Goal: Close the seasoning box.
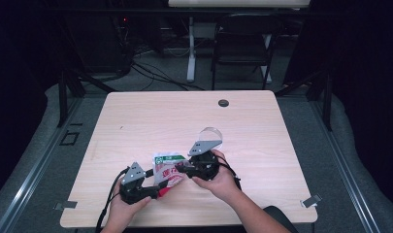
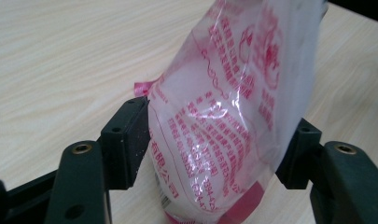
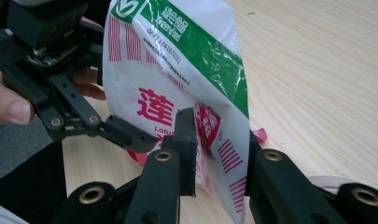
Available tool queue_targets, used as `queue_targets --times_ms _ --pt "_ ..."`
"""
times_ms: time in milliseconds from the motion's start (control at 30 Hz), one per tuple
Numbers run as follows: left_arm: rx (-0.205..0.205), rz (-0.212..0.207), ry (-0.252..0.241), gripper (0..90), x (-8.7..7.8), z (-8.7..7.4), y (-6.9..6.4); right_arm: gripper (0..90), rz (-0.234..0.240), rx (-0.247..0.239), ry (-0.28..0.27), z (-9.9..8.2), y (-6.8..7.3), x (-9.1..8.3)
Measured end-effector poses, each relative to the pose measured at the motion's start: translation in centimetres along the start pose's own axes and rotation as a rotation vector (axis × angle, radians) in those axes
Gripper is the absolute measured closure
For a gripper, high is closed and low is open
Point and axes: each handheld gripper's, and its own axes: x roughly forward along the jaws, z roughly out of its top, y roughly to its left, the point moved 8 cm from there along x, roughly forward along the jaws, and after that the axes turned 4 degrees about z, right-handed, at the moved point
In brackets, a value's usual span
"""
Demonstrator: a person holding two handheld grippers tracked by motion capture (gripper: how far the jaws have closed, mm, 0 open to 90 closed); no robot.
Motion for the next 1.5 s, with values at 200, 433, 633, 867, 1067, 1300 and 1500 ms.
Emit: queue_targets --times_ms 200,433,633,867,1067,1300,1500 --pt "0.015 0.031 0.033 35.1 1.0 -0.6 -0.3 75.9 0.002 -0.001 0.000 0.0 0.0 0.0" --pt "-0.021 0.027 0.037 31.7 1.9 -1.0 -0.1 75.6 0.004 -0.003 0.004 -0.1 0.1 0.0" --pt "-0.008 0.034 0.058 30.3 2.7 -1.3 -0.2 75.6 0.001 -0.001 0.003 -0.1 0.2 0.1" --pt "-0.018 0.030 0.067 29.6 3.3 -1.3 -0.3 75.6 -0.003 -0.005 0.009 -0.3 0.2 0.0" --pt "-0.015 0.021 0.078 28.8 3.8 -1.5 -0.3 75.6 -0.010 -0.007 0.016 -0.6 0.2 0.0" --pt "-0.050 0.008 0.067 28.5 4.2 -1.9 -0.4 75.5 -0.017 -0.005 0.019 -0.8 0.1 -0.1" --pt "-0.054 0.010 0.096 27.3 4.4 -2.1 -0.4 75.3 -0.019 -0.009 0.022 -0.8 0.1 -0.2"
